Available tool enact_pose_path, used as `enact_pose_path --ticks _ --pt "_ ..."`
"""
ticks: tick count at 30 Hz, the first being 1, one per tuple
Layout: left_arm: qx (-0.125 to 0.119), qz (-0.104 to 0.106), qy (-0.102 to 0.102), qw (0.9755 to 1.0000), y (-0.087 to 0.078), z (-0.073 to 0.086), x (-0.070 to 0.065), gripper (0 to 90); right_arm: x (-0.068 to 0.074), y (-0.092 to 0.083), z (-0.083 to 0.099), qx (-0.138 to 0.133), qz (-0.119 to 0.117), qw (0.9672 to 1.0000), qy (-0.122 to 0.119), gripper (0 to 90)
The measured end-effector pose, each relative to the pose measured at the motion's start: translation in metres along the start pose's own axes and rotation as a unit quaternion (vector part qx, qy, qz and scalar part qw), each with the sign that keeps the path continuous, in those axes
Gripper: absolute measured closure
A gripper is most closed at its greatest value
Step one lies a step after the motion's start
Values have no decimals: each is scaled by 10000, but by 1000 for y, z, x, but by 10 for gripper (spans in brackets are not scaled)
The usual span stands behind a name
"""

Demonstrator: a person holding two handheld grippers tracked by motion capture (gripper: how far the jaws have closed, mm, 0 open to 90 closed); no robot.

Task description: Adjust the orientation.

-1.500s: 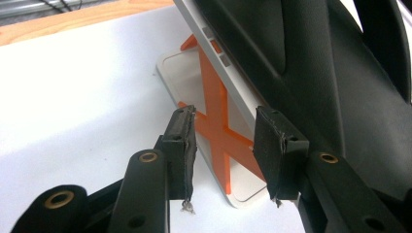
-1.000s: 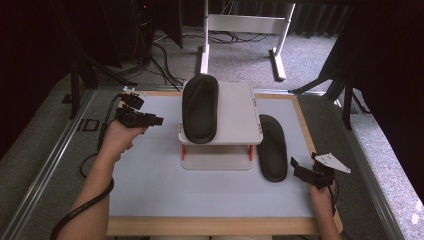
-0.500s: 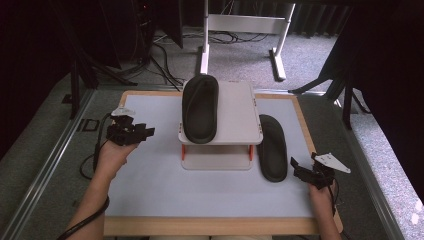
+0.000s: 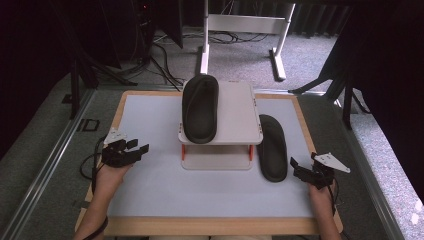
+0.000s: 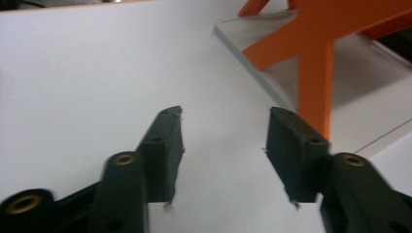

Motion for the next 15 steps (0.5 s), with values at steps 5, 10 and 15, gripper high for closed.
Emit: enact_pose_path --ticks 5,10,15 --pt "-216 -130 -211 9995 1 15 5 333 0 0 0 3 18 10000 -32 137" --pt "-146 -30 -294 9995 3 29 8 191 0 0 0 0 10 10000 -17 137" --pt "-76 -47 -208 9997 7 44 6 141 0 0 0 -9 8 10000 -23 137"
Point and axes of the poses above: each handheld gripper's, and its own axes: y roughly forward along the jaws, z roughly out of its underside, x roughly to its left, the point moved 1 cm from there along y, roughly forward along the jaws, and after that the axes turned 5 degrees about -y, right-handed, at the moved point
